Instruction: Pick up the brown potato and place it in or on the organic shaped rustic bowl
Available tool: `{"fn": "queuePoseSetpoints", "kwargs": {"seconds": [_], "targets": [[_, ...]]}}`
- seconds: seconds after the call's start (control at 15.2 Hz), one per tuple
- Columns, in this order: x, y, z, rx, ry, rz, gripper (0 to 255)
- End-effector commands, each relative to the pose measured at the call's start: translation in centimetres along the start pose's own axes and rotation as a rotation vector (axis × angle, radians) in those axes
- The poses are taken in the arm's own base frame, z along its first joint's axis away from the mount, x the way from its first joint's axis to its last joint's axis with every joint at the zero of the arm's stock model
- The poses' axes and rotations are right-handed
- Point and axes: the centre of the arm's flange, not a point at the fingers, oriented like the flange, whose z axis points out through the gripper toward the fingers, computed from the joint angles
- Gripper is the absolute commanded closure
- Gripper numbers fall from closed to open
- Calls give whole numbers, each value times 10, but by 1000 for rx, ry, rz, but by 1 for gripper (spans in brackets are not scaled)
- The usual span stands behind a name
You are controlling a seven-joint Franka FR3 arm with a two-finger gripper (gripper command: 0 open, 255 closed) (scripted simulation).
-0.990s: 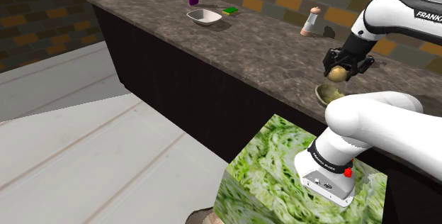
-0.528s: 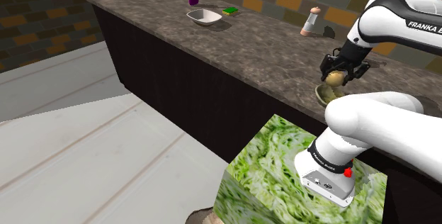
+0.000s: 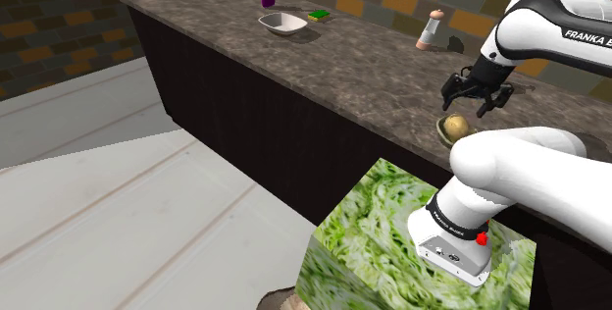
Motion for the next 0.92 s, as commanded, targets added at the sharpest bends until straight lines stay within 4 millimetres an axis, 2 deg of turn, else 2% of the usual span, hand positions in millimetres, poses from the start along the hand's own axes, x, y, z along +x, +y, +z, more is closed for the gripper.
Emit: {"fn": "queuePoseSetpoints", "kwargs": {"seconds": [0.0,0.07,0.33,0.86], "targets": [[0,0,0,0,0,0,0],[0,0,0,0,0,0,0],[0,0,-50,0,0,0,0],[0,0,-50,0,0,0,0]]}}
